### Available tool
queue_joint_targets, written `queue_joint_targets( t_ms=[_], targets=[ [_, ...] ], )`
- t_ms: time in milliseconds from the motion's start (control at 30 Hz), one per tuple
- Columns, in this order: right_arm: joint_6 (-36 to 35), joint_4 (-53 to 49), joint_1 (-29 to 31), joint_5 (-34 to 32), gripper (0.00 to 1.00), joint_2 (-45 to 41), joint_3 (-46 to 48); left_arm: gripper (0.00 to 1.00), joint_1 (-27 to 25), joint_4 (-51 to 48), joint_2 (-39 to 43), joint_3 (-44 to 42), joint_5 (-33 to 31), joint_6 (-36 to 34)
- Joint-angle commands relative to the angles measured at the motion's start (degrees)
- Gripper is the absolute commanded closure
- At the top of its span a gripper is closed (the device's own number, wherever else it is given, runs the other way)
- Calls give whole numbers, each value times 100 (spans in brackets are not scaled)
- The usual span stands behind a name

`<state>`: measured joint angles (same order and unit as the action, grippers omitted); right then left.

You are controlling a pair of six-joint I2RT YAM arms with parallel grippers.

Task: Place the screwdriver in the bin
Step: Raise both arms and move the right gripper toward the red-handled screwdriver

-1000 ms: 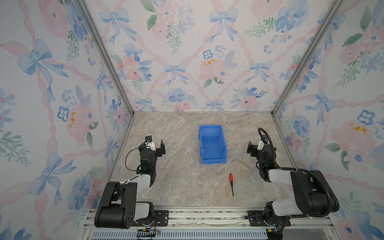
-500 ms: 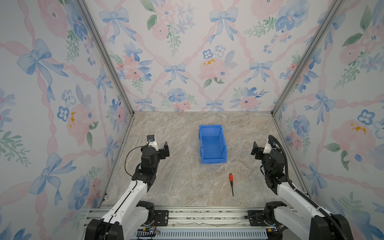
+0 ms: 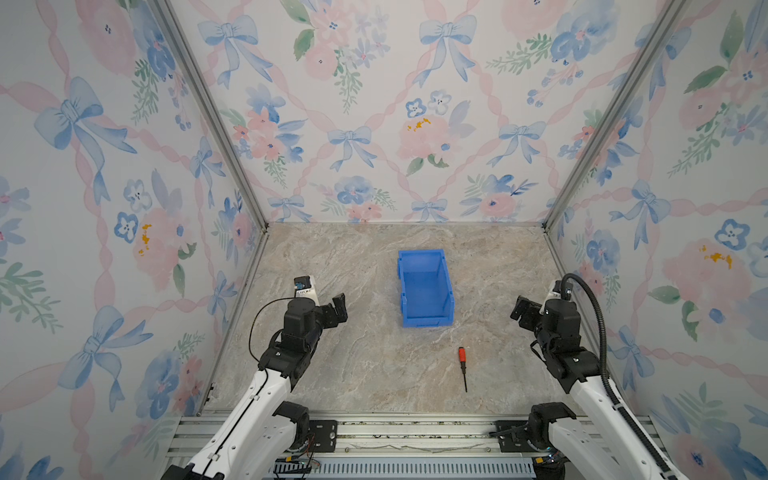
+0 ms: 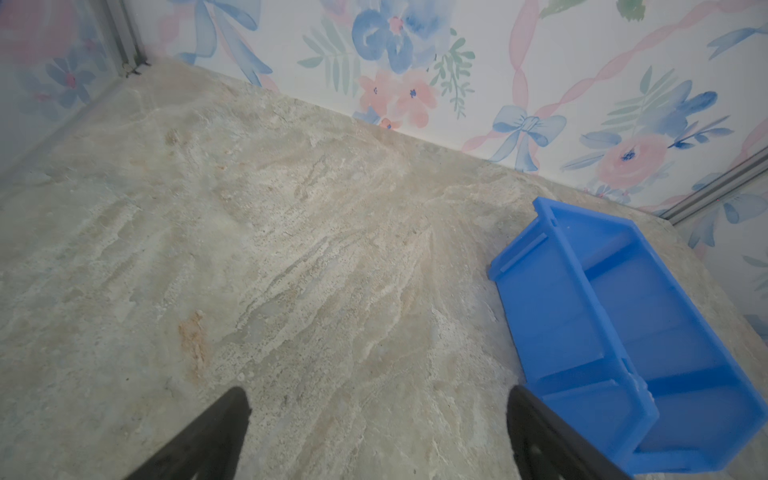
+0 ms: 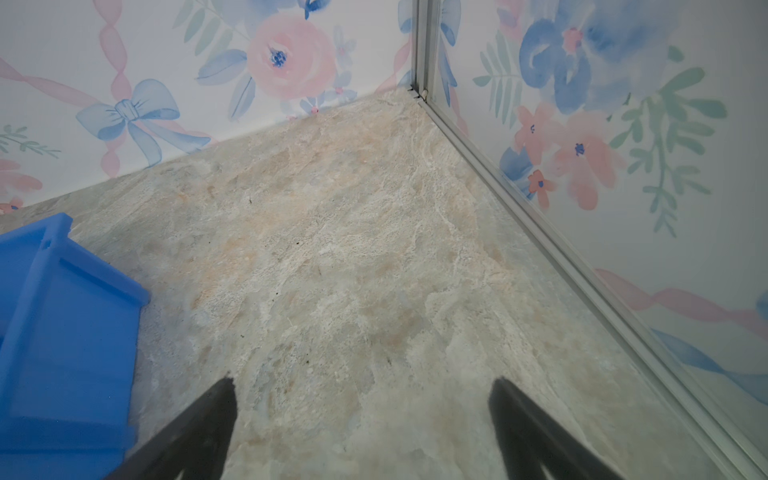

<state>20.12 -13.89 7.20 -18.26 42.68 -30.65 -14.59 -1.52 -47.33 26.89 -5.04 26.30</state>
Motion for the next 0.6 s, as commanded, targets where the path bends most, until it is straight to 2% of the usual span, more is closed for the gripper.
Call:
queue_joint_targets(
  t_ms=[0,233,333,467,567],
  targets=[
    [635,-1380,70,551,3,143,-629,2,-35,-267,-194,244,581,320],
    [1124,-2361,800,153,3,278,-1056,2,-34,-440,-581,438,1161,88],
    [1386,-2697,1315,-39,3,344,-1056,2,-36,-591,-596,469,1344,-9],
    [2008,-3254,2171,-611,3,421,-1074,3,-50,-775,-525,386,1206,-3],
    [2541,-3605,2662,-976,3,423,-1072,2,-244,-777,-453,252,979,-79]
  ],
)
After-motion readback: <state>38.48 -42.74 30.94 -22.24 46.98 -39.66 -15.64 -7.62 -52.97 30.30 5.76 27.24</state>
